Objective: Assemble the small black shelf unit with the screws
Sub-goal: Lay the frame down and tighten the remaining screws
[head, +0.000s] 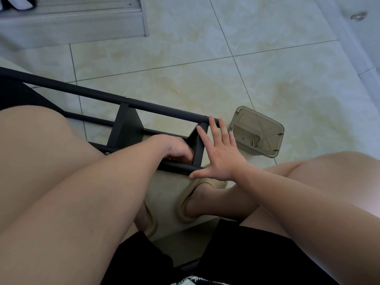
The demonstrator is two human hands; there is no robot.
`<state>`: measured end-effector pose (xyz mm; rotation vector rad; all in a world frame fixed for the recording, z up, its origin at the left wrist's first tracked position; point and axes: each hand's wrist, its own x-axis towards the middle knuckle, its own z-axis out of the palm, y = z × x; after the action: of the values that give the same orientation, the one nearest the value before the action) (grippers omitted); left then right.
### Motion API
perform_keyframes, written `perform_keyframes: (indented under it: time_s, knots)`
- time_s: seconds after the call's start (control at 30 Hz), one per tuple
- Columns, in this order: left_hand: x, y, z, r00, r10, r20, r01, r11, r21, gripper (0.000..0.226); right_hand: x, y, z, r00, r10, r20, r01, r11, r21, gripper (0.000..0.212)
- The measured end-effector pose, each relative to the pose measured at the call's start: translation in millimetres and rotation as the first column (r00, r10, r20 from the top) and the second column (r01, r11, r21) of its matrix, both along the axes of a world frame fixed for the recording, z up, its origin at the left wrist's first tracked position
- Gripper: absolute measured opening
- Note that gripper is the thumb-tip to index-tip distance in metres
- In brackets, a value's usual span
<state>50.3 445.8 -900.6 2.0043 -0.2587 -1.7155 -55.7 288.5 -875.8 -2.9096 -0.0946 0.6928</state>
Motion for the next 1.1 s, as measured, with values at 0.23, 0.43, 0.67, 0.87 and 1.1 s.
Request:
perform_keyframes:
  time_s: [0.23,0.43,0.67,0.87,1.1]
  knots:
    - [0.2,-0.6,0.3,0.991,-0.017,-0.132,0.018,1.0,0.005,0.031,-1.0,0.2,-2.8,1.0,-0.007,0.005,0.007,1.0,0.016,0.139]
    - [2.2,-5.1,-2.9,0.999,0.034,-0.041,-0.037,0.997,-0.074,0.013,3.1,-3.6,-4.4,1.0,-0.014,0.004,0.014,1.0,0.019,0.139]
    - [2.1,-5.5,-11.4,0.979,0.103,-0.177,-0.128,0.982,-0.137,0.026,4.1,-4.2,-5.7,1.0,-0.01,0.009,0.01,0.999,0.034,0.139]
    - [4.0,-4.8,-8.6,0.969,0.043,-0.242,-0.051,0.998,-0.024,0.021,3.4,-4.1,-5.5,1.0,-0.009,0.019,0.008,0.999,0.036,0.138]
    - [1.9,-5.5,-6.1,0.979,0.074,-0.19,-0.08,0.997,-0.02,0.031,3.0,-3.4,-6.1,0.999,-0.011,0.041,0.01,1.0,0.027,0.138]
